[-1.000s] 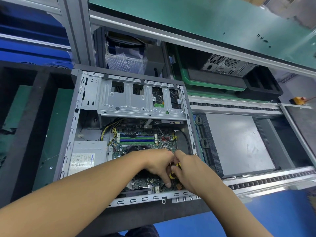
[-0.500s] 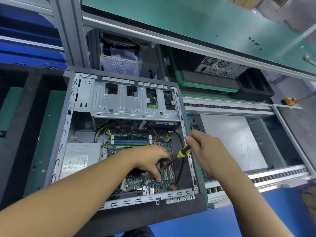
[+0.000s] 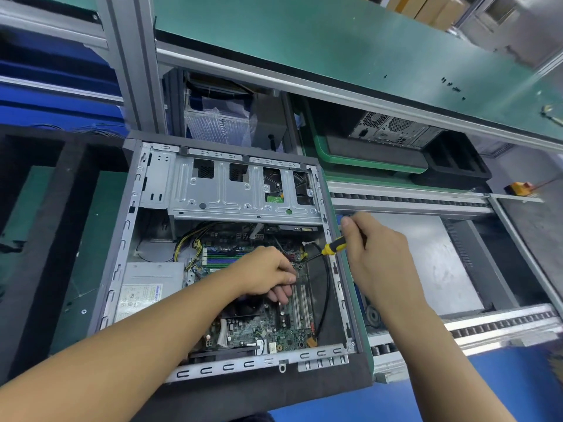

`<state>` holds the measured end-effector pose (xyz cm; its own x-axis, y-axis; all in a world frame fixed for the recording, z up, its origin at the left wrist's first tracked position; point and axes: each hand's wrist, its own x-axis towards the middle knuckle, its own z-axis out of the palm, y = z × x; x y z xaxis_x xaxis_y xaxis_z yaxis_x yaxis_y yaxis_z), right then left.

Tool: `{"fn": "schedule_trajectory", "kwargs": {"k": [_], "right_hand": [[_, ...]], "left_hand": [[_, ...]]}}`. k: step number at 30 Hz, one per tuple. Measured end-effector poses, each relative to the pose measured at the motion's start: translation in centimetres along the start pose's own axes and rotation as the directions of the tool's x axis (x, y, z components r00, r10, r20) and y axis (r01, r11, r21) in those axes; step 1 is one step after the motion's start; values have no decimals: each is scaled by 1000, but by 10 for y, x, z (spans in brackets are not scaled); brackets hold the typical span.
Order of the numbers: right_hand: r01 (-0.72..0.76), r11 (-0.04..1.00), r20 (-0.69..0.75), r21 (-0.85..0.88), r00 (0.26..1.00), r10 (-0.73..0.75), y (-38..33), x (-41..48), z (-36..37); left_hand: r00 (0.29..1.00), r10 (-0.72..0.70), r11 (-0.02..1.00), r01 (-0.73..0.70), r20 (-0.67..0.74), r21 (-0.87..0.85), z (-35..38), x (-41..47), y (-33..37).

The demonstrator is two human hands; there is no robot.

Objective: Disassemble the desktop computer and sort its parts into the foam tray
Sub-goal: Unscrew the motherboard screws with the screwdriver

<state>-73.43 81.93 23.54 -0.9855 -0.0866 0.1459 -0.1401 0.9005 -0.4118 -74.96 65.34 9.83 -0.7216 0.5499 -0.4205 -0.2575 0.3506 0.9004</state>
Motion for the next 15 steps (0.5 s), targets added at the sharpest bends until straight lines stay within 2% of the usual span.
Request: {"fn": "schedule_trajectory", "kwargs": {"k": [3,7,10,12,13,15], "right_hand": [[109,993,-141,55,985,-100,-28,8,7],[262,950,-238,167,946,-219,-80,20,19],[325,887,-259,327,934,-246,-112,27,32],[335,843,-248,422,936,-248,-130,32,43],[333,832,-229,444,940,-254,-138,34,50],[335,820,-181,464,942,-283,-154,35,64]], "left_hand": [[992,-41,991,25,-120,-134,-23,-26,12],[916,-54,995,13,-399,-103,-61,-79,11],[872,-48,964,-87,-486,-250,-89,-123,-2],[779,-71,956,-124,-623,-264,-110,-149,-22],[700,-104,966,-100,-707,-240,-121,-163,-36],[543,-174,982,37,-822,-184,-138,-189,-72]]}}
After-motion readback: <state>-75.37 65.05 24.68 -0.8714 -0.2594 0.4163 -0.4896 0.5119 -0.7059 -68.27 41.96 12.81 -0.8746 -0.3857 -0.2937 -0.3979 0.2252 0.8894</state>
